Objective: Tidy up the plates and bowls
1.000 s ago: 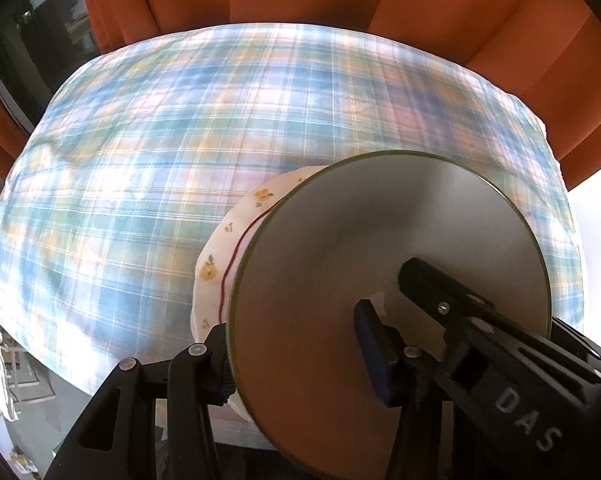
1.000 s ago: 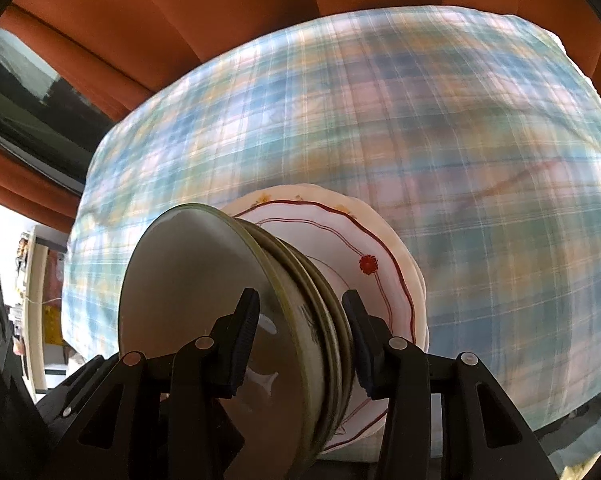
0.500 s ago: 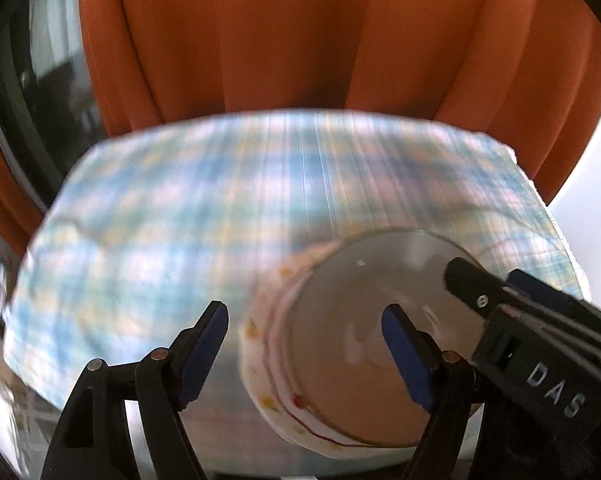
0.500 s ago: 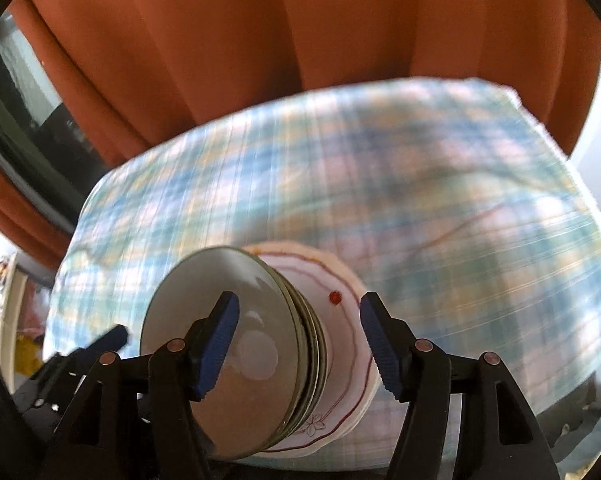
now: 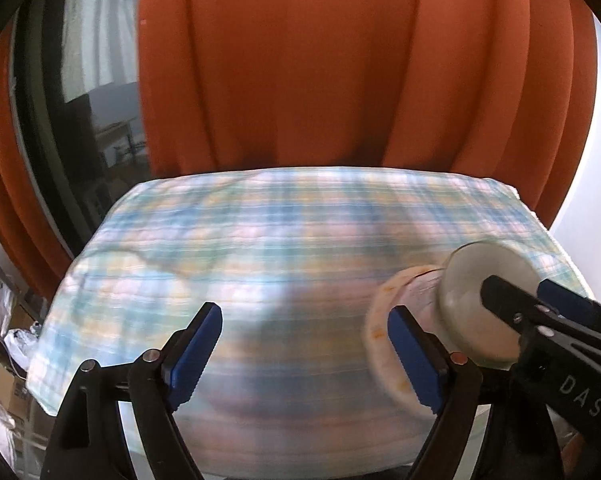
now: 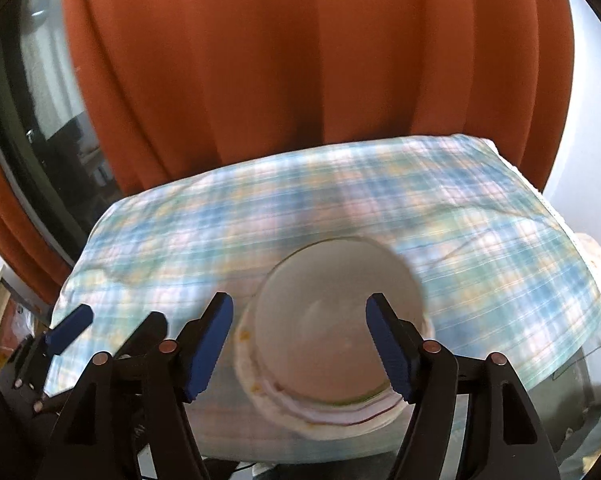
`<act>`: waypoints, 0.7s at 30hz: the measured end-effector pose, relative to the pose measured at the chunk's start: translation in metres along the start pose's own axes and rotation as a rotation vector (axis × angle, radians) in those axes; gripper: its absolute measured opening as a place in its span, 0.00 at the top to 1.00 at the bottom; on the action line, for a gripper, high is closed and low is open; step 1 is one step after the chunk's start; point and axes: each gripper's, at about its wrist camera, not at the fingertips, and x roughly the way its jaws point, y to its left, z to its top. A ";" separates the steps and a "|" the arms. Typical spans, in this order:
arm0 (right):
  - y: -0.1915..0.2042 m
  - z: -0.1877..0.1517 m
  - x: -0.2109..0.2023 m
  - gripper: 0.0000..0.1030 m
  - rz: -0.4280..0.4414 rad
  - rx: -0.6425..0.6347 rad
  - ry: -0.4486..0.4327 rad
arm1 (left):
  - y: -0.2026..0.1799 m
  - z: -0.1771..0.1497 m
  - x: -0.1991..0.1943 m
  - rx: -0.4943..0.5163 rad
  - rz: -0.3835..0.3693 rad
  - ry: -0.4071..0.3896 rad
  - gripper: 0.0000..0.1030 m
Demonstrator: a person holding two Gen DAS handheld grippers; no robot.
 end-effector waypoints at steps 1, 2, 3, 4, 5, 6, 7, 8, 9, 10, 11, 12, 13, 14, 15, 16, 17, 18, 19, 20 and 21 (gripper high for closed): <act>0.009 -0.006 -0.001 0.30 0.001 -0.009 -0.013 | 0.010 -0.004 -0.002 0.001 0.005 -0.003 0.14; 0.017 -0.012 -0.002 0.30 0.002 -0.015 -0.024 | 0.021 -0.009 -0.004 0.001 0.007 -0.007 0.13; 0.027 -0.019 -0.002 0.30 0.003 -0.017 -0.035 | 0.032 -0.014 -0.006 0.000 0.006 -0.007 0.13; 0.032 -0.024 -0.002 0.30 0.005 -0.015 -0.040 | 0.041 -0.018 -0.007 0.000 0.010 -0.006 0.13; 0.040 -0.029 -0.002 0.29 0.010 -0.013 -0.047 | 0.048 -0.023 -0.009 0.002 0.012 -0.008 0.13; 0.047 -0.036 -0.001 0.27 0.017 -0.010 -0.053 | 0.057 -0.028 -0.010 0.005 0.015 -0.009 0.12; 0.051 -0.039 -0.001 0.25 0.017 -0.008 -0.057 | 0.065 -0.033 -0.012 0.008 0.017 -0.011 0.12; 0.059 -0.046 0.000 0.24 0.017 -0.006 -0.064 | 0.070 -0.036 -0.013 0.010 0.020 -0.012 0.12; 0.065 -0.051 0.000 0.24 0.018 -0.007 -0.069 | 0.075 -0.039 -0.014 0.010 0.021 -0.014 0.12; 0.071 -0.056 0.000 0.23 0.020 -0.007 -0.073 | 0.081 -0.043 -0.015 0.009 0.026 -0.019 0.12; 0.078 -0.061 0.001 0.23 0.026 -0.007 -0.072 | 0.088 -0.046 -0.017 0.007 0.034 -0.030 0.12; 0.082 -0.064 0.001 0.23 0.026 -0.006 -0.073 | 0.092 -0.049 -0.019 0.007 0.039 -0.038 0.12; 0.087 -0.068 0.001 0.23 0.023 -0.006 -0.076 | 0.098 -0.052 -0.020 0.005 0.040 -0.047 0.12; 0.090 -0.071 -0.001 0.23 0.019 -0.007 -0.080 | 0.104 -0.054 -0.020 -0.003 0.039 -0.044 0.12; 0.095 -0.074 -0.001 0.23 0.012 -0.010 -0.085 | 0.107 -0.055 -0.021 -0.011 0.036 -0.043 0.12; 0.099 -0.077 -0.002 0.23 0.002 -0.013 -0.089 | 0.111 -0.056 -0.022 -0.019 0.031 -0.045 0.12; 0.102 -0.080 -0.002 0.23 -0.006 -0.017 -0.090 | 0.115 -0.058 -0.023 -0.027 0.030 -0.049 0.12; 0.106 -0.083 -0.002 0.23 -0.018 -0.027 -0.092 | 0.119 -0.058 -0.023 -0.031 0.030 -0.050 0.12; 0.109 -0.086 -0.002 0.23 -0.024 -0.032 -0.090 | 0.122 -0.059 -0.024 -0.036 0.028 -0.052 0.12; 0.110 -0.087 -0.002 0.23 -0.026 -0.034 -0.085 | 0.125 -0.059 -0.025 -0.042 0.021 -0.054 0.12; 0.112 -0.089 -0.002 0.23 -0.026 -0.031 -0.080 | 0.126 -0.059 -0.024 -0.043 0.018 -0.054 0.11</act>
